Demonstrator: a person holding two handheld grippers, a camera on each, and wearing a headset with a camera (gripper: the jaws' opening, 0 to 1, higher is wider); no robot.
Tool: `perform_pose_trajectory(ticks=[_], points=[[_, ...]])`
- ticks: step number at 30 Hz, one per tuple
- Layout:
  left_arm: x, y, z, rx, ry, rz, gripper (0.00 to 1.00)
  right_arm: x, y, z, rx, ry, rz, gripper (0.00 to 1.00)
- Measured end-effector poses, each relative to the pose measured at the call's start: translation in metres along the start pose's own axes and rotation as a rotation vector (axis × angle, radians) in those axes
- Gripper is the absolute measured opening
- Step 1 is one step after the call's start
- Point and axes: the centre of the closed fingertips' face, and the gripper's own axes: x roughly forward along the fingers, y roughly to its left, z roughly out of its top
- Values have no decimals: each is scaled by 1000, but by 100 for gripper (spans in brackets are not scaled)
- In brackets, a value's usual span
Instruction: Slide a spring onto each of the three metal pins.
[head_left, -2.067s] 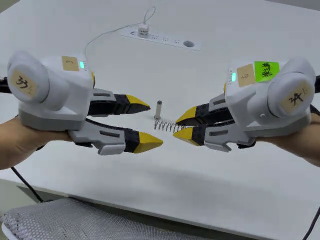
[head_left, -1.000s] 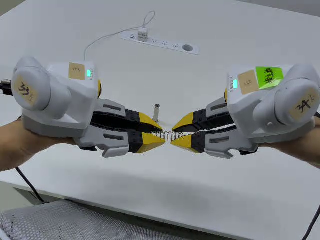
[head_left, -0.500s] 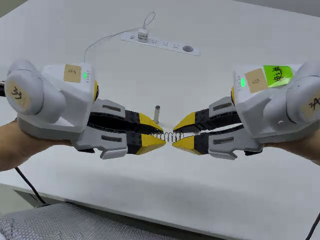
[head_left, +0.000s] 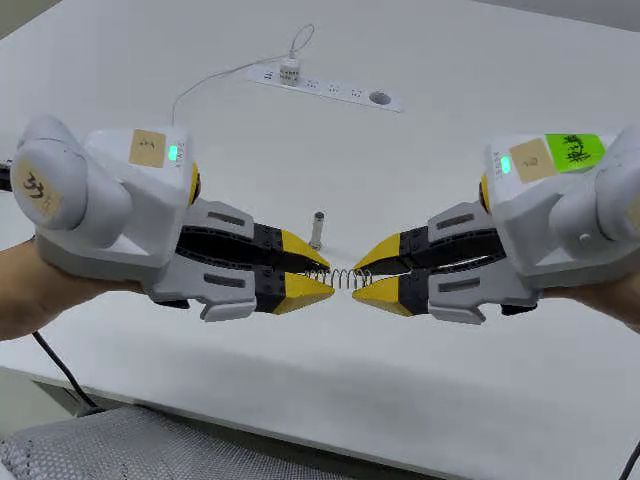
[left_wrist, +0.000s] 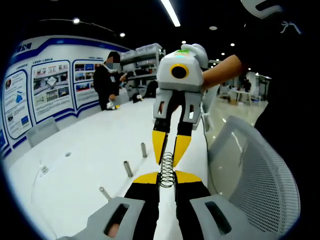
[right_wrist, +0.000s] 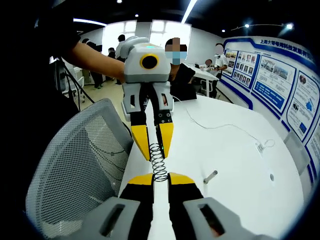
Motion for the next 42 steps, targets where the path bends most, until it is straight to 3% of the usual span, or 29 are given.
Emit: perform_pose_trajectory(ticks=[16,19,22,35,42], points=[[-1,2,2,33,15,3,10,-8,2,18,20,-79,50,11],[1,1,-1,48,31,2,10,-9,4,37,78,-171,68,11],[3,3,-2,55,41,10,10,-6,4,39,60,-154,65,11],[7,3,-2,52,39,15,10,0,6,53,105,-214,66,11],[6,4,-2,39,32,24,10,2,6,55,97,-212,39,10]])
